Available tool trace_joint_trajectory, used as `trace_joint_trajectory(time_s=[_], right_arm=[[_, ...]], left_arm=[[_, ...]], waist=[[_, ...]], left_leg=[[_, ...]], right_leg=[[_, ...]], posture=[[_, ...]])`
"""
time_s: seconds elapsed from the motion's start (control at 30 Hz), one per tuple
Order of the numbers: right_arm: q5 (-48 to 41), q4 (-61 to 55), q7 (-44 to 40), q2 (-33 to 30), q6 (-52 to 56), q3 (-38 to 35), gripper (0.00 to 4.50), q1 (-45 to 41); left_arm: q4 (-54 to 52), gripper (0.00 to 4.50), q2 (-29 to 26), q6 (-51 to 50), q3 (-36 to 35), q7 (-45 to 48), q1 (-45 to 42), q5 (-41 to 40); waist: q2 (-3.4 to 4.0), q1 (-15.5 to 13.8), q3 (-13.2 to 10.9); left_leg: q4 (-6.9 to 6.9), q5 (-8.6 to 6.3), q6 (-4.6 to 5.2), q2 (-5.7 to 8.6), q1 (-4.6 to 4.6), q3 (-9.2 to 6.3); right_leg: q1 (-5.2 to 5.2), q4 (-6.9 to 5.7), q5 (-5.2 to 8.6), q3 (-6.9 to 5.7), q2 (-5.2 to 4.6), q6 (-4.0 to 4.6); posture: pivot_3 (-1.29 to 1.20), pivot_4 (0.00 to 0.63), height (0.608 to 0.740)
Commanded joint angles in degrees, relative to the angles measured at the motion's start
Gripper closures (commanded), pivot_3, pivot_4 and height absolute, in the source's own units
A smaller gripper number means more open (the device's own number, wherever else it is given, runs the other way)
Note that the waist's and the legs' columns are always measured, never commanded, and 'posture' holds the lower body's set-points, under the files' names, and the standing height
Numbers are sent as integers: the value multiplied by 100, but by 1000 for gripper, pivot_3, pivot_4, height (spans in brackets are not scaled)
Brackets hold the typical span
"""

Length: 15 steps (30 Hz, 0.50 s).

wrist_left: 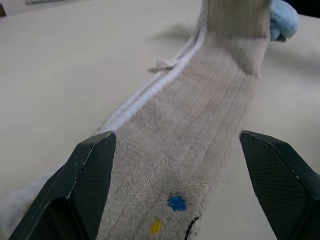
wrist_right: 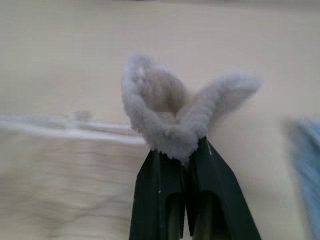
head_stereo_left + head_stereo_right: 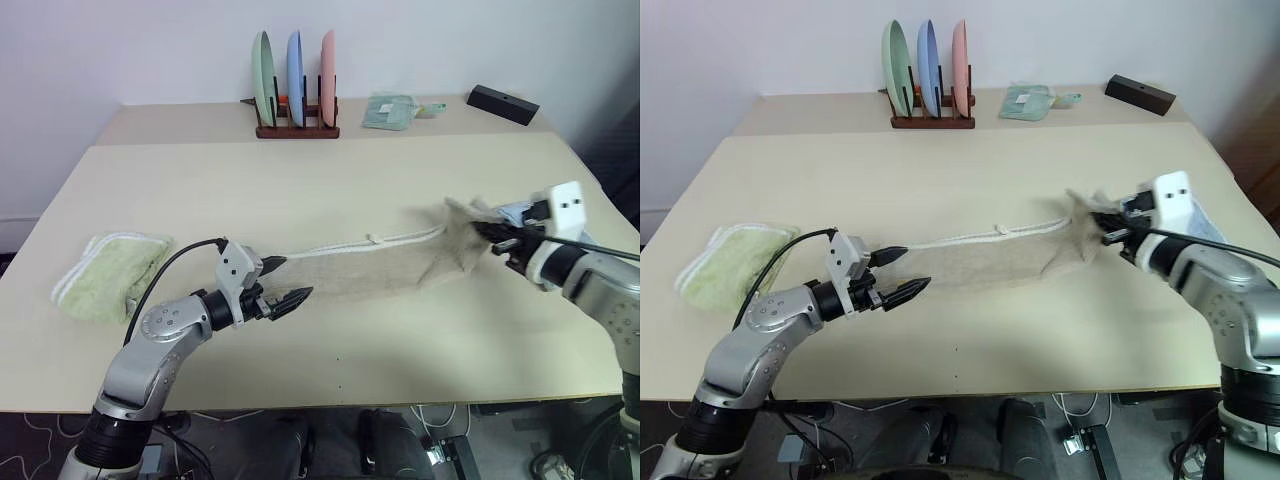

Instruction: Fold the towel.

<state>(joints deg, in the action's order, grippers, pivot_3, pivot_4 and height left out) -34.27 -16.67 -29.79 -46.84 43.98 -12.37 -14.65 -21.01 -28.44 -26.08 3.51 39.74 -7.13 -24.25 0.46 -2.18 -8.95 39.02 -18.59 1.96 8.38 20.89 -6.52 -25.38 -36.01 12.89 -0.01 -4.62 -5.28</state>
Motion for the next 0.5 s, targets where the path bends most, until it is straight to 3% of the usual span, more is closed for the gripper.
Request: trace_joint_trajectory(time_s=[0.03,0.23,0.37,0.5], right_arm=[[659,-526,-634,-314,-697,773,4459,-13],[2438,-407,-1155,-530,-1723,2672,4459,-84],[2553,-206,-1286,-280,-1812,2759,4459,-133],[2201,-374,-1750,-330,-1718,2472,3155,-36]], left_arm=[[-62,468,18,126,-43,5,-57,40],[-253,468,46,97,-81,-144,111,46],[-358,468,21,67,-136,-243,209,31],[-433,468,-3,43,-164,-291,285,5]], waist=[[-4,-16,-2],[-7,-8,-3],[-8,-16,-4],[-8,-15,-4]], left_leg=[[1,0,0,0,2,-2],[2,0,-1,0,3,-3],[3,0,-2,0,4,-3],[4,0,-2,0,4,-4]], right_leg=[[0,1,0,-1,0,0],[-2,2,0,-3,0,0],[-2,2,0,-3,0,0],[-2,2,0,-3,1,0]], posture=[[0,150,740],[0,150,740],[0,150,740],[0,150,740]])
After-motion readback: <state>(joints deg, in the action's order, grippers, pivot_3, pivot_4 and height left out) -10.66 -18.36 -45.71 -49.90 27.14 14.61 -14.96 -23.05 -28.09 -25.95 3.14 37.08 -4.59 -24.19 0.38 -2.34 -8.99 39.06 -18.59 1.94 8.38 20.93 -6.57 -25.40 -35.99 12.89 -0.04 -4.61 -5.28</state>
